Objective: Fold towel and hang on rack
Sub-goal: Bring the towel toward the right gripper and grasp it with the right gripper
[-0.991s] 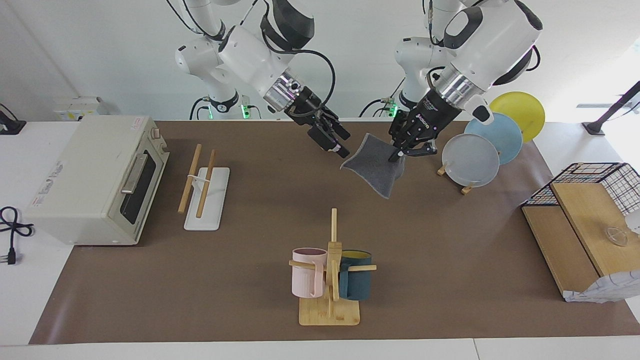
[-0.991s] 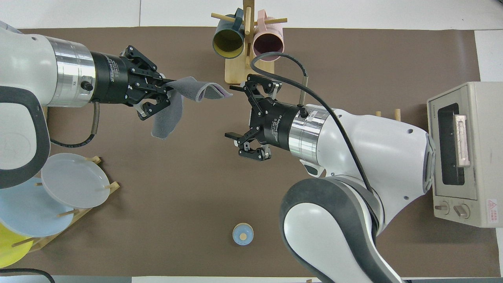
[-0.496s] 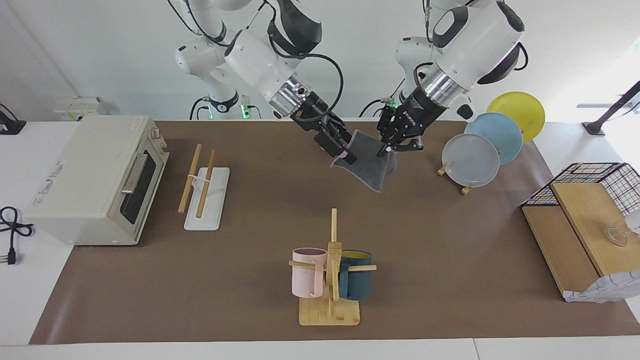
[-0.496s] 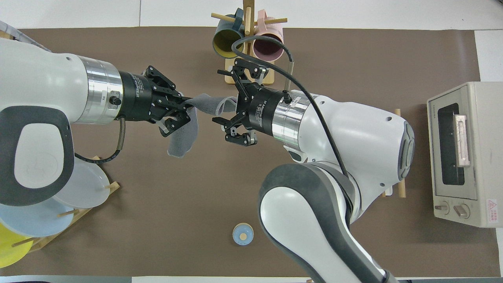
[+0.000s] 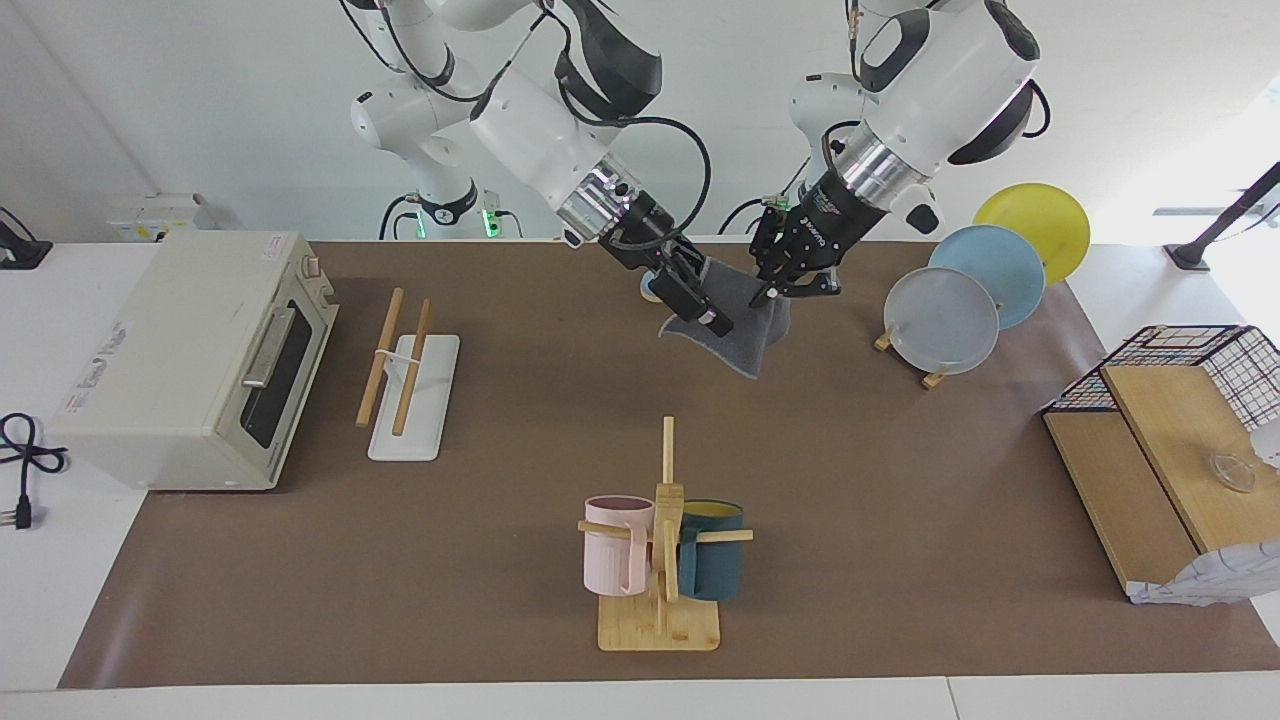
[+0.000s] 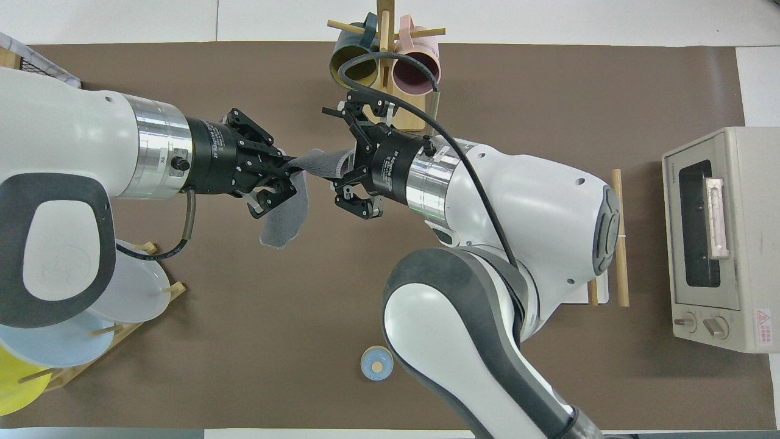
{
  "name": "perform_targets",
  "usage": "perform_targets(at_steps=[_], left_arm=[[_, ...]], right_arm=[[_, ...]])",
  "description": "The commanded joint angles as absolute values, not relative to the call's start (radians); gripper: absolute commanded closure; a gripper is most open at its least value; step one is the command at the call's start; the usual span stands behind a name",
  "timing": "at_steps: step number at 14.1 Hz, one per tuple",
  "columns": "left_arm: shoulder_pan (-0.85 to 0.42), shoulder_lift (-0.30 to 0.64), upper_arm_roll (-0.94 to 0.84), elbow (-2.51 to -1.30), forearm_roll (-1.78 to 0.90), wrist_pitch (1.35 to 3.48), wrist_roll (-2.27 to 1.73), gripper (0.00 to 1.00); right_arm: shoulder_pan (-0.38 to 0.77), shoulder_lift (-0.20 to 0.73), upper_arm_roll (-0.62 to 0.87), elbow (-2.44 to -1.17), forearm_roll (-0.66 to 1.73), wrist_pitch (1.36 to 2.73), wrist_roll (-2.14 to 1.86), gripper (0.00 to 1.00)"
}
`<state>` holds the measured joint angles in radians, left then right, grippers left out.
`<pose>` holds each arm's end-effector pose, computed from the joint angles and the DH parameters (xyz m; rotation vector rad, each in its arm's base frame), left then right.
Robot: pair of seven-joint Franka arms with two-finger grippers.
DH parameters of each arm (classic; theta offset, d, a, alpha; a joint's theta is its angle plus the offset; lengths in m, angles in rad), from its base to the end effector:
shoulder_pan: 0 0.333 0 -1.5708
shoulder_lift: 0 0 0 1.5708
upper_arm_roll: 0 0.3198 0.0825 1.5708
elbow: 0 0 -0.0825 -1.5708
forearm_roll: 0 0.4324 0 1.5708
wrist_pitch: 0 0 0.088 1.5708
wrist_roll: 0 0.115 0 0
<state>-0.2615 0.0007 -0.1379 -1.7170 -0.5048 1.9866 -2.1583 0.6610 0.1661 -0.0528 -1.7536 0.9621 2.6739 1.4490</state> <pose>0.5758 -0.2796 0.5922 1.5664 2.1979 -0.5399 0.5921 0.3882 0.5305 -1.5506 1.5176 0.3064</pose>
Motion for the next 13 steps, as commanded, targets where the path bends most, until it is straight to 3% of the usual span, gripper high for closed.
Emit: perform_targets(at_steps=[1,10,11,12,13], left_arm=[[-0.272,-0.028,-0.126,-1.746,-0.518,1.98,-2.171,1.0],[-0.275,-0.029,-0.126,-1.746,-0.515,1.977,-2.158,1.0],[-0.276,-0.029,-0.126,-1.746,-0.512,1.976,-2.16,0.54],[-0.276,-0.029,-0.126,-1.746,-0.511,1.977,-2.172,0.01],[-0.279,-0.029,-0.126,-1.746,-0.509,1.977,-2.169,0.0]], right_arm=[[0.65,0.176,-0.049,-1.736,1.014,2.681,1.431,1.0],[0.655,0.173,-0.049,-1.75,1.016,2.671,1.425,1.0],[0.655,0.172,-0.049,-1.752,1.014,2.666,1.402,1.0],[0.655,0.167,-0.049,-1.764,1.014,2.662,1.36,1.0],[0.655,0.163,-0.051,-1.779,1.006,2.646,1.304,1.0]])
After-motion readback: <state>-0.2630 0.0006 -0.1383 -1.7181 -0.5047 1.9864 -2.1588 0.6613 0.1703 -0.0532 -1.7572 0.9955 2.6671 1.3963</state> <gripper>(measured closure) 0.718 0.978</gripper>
